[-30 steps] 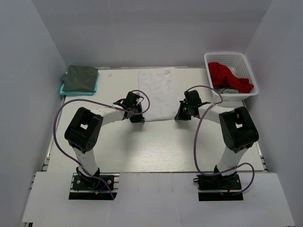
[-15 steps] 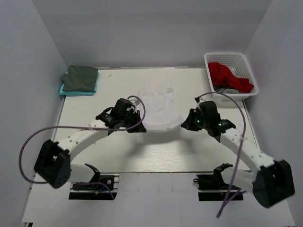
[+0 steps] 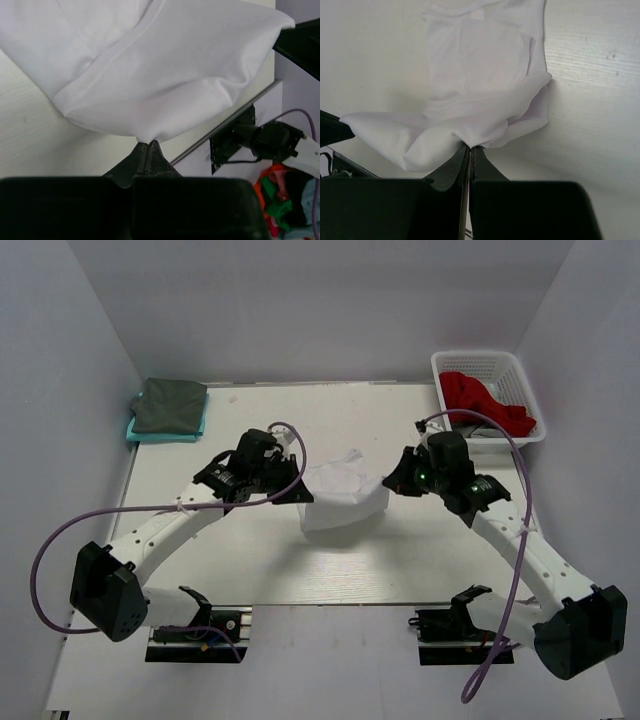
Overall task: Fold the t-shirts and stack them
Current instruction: Fold the long partially folded tshirt into a neat square
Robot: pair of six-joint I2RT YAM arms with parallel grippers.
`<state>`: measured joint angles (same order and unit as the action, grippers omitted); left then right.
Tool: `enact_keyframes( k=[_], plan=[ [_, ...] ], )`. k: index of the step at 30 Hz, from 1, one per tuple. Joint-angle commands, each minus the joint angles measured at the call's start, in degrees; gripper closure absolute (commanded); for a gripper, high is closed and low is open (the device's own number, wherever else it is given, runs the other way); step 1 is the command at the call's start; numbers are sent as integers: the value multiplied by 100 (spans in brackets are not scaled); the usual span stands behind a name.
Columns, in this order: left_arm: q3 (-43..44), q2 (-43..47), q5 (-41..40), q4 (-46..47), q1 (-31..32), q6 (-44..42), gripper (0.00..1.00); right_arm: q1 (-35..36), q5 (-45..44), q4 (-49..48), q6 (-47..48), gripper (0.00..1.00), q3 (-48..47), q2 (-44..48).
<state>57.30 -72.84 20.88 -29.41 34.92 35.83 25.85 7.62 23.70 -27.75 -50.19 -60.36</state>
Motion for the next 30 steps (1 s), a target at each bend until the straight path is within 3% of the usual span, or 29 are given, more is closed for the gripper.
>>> enact_keyframes(
  k=[1, 10, 18, 29, 30],
  plan=[
    [553, -169, -636, -83, -46, 11, 100, -36, -226, -296, 112, 100, -570, -335],
    [1055, -810, -1683, -206, -283, 90, 100, -150, -164, -463, 270, 100, -1659, -1785],
    [1231, -1864, -2000, 295, -792, 213, 100, -334, 125, -797, 349, 100, -2783, -3470],
    [2250, -3147, -2299, 681, -1338, -4, 100, -536, 328, -823, 375, 100, -4225, -5345],
    [2355, -3279, -2299, 682, -1391, -6, 95, -528, 328, -824, 375, 100, -4296, -5424]
  ],
)
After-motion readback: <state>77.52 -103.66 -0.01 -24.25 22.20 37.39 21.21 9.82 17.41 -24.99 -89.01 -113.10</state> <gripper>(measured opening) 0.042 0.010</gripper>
